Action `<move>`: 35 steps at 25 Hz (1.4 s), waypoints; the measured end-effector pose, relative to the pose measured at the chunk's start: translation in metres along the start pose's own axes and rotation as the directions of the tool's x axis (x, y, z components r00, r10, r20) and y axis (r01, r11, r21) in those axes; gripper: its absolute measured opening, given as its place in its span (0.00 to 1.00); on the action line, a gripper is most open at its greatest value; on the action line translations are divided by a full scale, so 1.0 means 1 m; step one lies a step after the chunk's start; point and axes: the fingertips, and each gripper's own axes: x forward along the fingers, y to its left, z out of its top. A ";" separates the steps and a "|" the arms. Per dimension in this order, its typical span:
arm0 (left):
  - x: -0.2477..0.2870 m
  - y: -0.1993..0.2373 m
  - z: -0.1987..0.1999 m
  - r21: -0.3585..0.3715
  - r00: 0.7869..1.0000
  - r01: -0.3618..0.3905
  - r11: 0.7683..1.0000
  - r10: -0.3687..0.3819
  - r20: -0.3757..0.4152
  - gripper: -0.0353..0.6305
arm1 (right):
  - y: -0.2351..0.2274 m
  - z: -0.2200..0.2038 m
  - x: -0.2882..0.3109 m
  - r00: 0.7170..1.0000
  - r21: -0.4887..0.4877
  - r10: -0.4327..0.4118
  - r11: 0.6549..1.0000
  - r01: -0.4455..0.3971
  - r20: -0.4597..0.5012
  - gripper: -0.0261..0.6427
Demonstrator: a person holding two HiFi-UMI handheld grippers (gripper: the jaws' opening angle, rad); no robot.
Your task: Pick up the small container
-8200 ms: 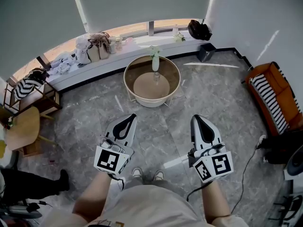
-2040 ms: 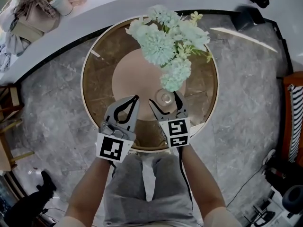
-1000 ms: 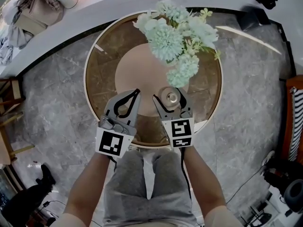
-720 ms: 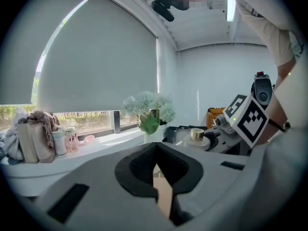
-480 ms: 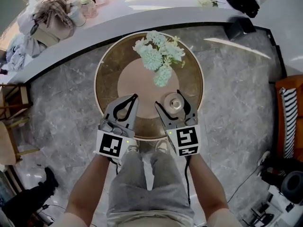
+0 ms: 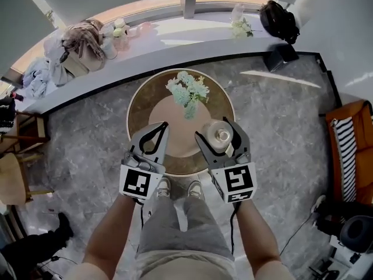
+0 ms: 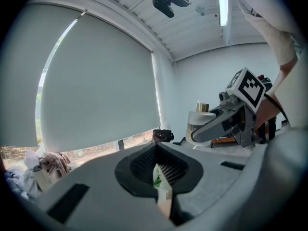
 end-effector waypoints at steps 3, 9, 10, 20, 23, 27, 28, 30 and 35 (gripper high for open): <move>-0.013 0.001 0.044 -0.027 1.000 -0.015 1.000 0.016 0.023 0.06 | 0.003 0.045 -0.030 1.000 -0.013 0.005 1.000 -0.004 0.028 0.55; -0.037 0.000 0.124 -0.012 0.996 -0.038 0.999 0.039 0.075 0.06 | 0.009 0.126 -0.082 0.994 -0.012 0.031 0.999 -0.029 0.110 0.55; -0.041 -0.001 0.135 -0.007 0.996 -0.038 0.999 0.038 0.082 0.06 | 0.010 0.137 -0.090 0.992 -0.017 0.032 0.999 -0.030 0.119 0.55; -0.091 -0.008 0.235 -0.025 0.988 -0.045 0.999 0.049 0.147 0.06 | 0.025 0.222 -0.167 0.981 -0.075 0.046 0.997 -0.032 0.189 0.55; -0.104 -0.008 0.260 -0.020 0.985 -0.057 0.998 0.060 0.165 0.06 | 0.030 0.242 -0.186 0.974 -0.092 0.057 0.995 -0.038 0.219 0.55; -0.123 -0.006 0.286 0.004 0.980 -0.071 0.997 0.069 0.185 0.06 | 0.039 0.261 -0.205 0.966 -0.105 0.072 0.993 -0.046 0.250 0.55; -0.127 -0.006 0.291 0.010 0.979 -0.075 0.997 0.071 0.191 0.06 | 0.042 0.266 -0.209 0.963 -0.106 0.076 0.993 -0.050 0.260 0.55; -0.137 -0.005 0.301 0.013 0.977 -0.078 0.997 0.074 0.201 0.06 | 0.048 0.275 -0.216 0.958 -0.112 0.083 0.992 -0.054 0.276 0.55; -0.158 -0.016 0.313 0.019 0.974 -0.070 0.997 0.064 0.216 0.06 | 0.064 0.286 -0.234 0.949 -0.116 0.109 0.990 -0.078 0.297 0.55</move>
